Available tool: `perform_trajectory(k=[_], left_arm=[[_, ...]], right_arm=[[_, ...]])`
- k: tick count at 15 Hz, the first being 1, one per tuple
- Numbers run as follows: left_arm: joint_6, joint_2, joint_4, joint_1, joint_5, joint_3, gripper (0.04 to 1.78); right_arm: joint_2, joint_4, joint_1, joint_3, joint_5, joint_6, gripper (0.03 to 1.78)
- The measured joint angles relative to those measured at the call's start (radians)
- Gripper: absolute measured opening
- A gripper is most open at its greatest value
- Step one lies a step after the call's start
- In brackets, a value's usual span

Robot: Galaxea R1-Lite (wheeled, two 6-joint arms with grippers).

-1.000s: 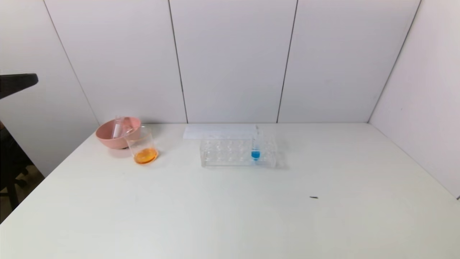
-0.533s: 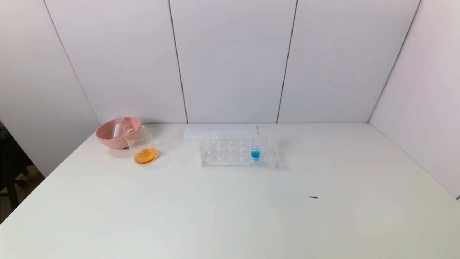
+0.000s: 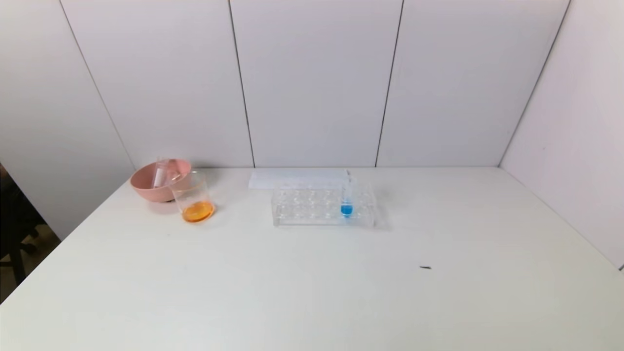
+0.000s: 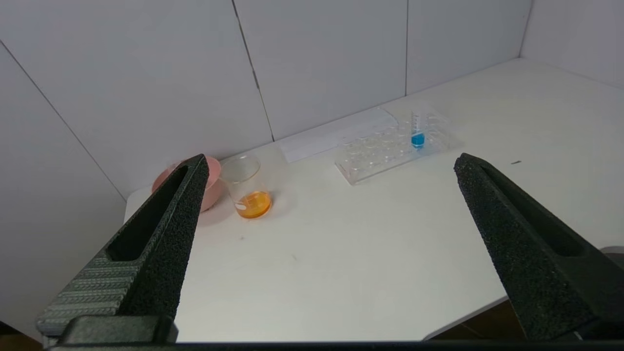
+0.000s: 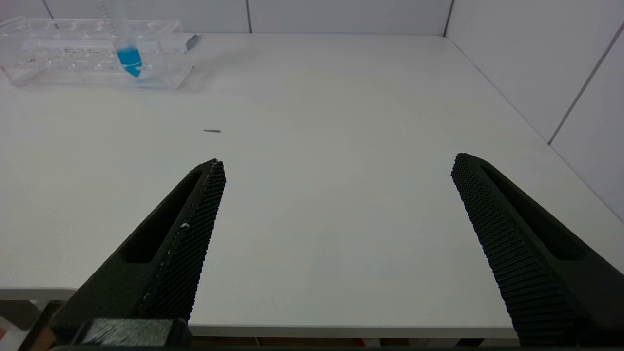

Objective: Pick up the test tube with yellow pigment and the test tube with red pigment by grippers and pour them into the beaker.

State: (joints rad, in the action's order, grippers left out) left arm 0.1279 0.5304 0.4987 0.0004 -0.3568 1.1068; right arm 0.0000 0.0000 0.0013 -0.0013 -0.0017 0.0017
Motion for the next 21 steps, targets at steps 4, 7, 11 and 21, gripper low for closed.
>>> perform_trajectory(k=[4, 7, 11, 21], left_arm=[[0.000, -0.108, 0.038, -0.031, 0.053, -0.005, 1.76], [0.000, -0.173, 0.036, -0.032, 0.057, -0.020, 1.76], [-0.001, -0.289, 0.008, -0.025, 0.105, -0.088, 1.76], [0.233, -0.519, -0.710, -0.007, 0.286, -0.611, 1.76]], right_arm=[[0.000, 0.000, 0.000, 0.000, 0.000, 0.000, 1.70], [0.000, 0.000, 0.000, 0.000, 0.000, 0.000, 1.70], [0.000, 0.000, 0.000, 0.000, 0.000, 0.000, 1.70], [0.000, 0.000, 0.000, 0.000, 0.000, 0.000, 1.70]])
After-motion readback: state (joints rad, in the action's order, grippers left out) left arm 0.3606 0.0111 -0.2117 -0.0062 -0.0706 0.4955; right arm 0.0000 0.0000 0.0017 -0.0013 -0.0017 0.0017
